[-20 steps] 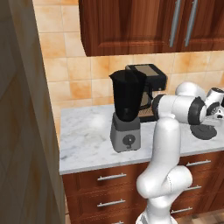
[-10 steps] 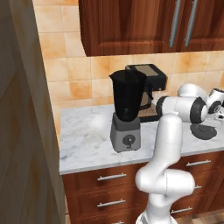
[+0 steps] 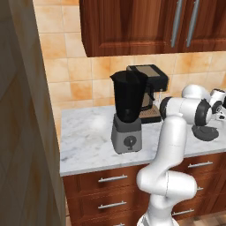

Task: Close the lid blender by securely placing the lid on top.

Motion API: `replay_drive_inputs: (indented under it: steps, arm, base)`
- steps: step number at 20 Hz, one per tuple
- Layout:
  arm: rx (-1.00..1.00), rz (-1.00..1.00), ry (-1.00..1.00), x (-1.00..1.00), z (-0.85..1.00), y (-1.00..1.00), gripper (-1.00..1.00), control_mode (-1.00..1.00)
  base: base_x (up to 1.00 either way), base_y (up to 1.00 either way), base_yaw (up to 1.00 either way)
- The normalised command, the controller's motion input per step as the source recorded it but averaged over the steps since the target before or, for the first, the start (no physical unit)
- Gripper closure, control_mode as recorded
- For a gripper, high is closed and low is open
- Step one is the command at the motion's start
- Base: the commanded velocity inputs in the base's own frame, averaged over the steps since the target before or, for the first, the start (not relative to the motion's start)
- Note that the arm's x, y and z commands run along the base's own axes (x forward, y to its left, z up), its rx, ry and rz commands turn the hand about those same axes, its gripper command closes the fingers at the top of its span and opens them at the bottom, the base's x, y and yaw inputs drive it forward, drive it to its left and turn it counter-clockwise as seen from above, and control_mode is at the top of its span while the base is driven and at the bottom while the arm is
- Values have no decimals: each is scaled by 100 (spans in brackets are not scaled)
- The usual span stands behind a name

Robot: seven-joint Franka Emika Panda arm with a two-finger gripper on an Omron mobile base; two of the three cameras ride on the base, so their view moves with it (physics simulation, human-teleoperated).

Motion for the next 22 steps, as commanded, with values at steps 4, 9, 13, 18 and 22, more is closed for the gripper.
replay_drive_inputs:
  steps: [4,9,13,18,22]
  arm:
    - [0,1,-2,-12,-77,39,100,-100]
    - [-1,0,-9,-7,14,10,100,-100]
    - [-9,0,-14,0,88,0,100,-100]
    - [-9,0,-17,-21,100,17,100,-100]
    - [-7,0,-24,-25,89,56,100,-100]
  base:
    - [0,0,0]
    - [0,0,0]
    - [0,0,0]
    - [0,0,0]
    - [0,0,0]
